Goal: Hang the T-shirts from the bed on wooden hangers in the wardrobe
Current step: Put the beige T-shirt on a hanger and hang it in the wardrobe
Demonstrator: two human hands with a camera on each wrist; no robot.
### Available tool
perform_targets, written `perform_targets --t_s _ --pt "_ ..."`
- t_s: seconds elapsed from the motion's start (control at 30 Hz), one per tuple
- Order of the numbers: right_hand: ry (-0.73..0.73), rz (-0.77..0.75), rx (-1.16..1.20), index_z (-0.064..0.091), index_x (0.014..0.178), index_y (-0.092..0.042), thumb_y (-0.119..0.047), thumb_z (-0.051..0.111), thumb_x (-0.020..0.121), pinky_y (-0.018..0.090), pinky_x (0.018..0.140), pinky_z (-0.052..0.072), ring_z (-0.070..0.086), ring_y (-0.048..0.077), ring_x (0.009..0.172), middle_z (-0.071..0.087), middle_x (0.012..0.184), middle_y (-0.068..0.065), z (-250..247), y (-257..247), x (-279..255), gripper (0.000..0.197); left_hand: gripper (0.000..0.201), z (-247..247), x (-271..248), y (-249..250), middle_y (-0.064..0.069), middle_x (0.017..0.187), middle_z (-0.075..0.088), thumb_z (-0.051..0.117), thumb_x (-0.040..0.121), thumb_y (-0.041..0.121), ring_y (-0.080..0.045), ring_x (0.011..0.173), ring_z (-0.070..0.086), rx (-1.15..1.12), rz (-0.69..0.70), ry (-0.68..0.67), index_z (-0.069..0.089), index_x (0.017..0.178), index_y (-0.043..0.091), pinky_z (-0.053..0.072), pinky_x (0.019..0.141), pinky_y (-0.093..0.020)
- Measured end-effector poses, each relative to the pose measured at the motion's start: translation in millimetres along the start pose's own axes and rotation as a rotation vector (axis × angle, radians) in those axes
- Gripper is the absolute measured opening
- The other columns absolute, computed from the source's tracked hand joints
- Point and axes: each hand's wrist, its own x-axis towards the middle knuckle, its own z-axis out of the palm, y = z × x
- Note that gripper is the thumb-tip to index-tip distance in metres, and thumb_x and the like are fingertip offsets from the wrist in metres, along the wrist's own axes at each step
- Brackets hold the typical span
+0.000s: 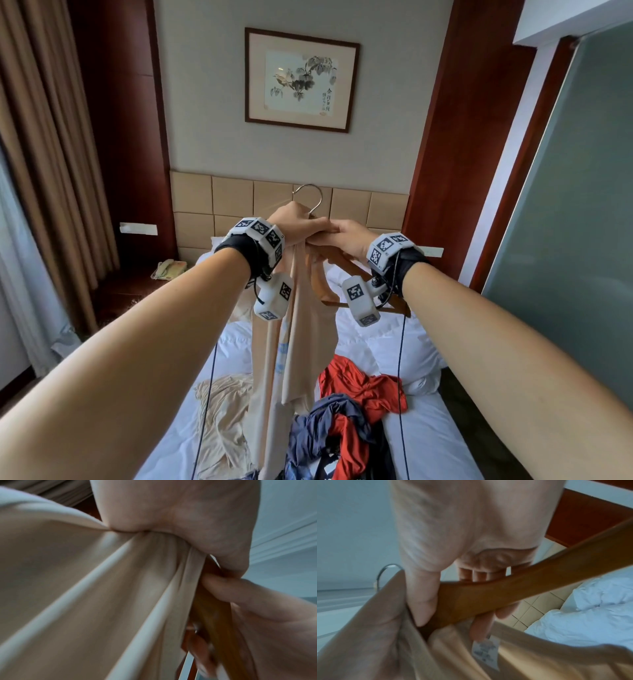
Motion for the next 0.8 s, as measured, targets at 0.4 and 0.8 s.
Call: perform_targets --t_s 0.4,0.8 --pt "-0.074 0.282 0.177 0.066 0.095 -0.011 -0.062 0.065 0.080 0.030 0.076 0.056 0.067 0.019 0.078 0.069 0.084 0.004 -6 25 -9 0.053 0.043 -4 -2 -8 0.001 0.054 0.047 0.059 0.067 0.057 -0.022 0.057 0.049 0.114 -0.019 0.020 0.053 0.053 0.017 0.038 0.055 -0.027" --pt "0.336 0.189 -0.332 0.067 0.063 -0.023 -0.031 0.074 0.083 0.027 0.064 0.049 0.059 0.016 0.063 0.066 0.061 -0.004 -22 47 1 0.023 0.045 -12 -2 -9 -0.001 0.061 0.053 0.061 0.076 0.056 -0.022 0.062 0.054 0.231 -0.090 0.195 0.052 0.060 0.015 0.038 0.053 -0.027"
